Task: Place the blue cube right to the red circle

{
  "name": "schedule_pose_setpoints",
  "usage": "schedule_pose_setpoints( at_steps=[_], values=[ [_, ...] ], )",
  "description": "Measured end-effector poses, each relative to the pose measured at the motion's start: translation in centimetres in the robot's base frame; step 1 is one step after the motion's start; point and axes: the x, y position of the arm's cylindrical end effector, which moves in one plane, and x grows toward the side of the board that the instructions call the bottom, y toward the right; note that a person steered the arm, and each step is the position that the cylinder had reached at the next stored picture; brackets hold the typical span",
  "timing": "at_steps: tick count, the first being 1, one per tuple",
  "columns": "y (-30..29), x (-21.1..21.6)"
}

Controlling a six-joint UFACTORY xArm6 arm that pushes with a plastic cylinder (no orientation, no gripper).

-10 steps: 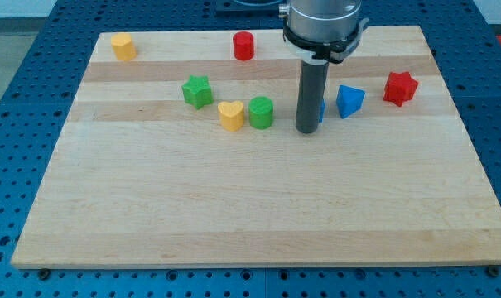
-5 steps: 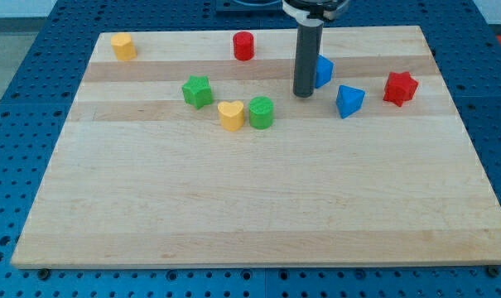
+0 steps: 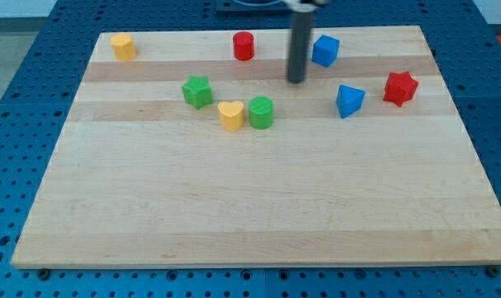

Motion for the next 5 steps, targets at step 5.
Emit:
schedule_pose_setpoints(
  at_steps=[5],
  values=[
    [5.2,-4.7]
  ],
)
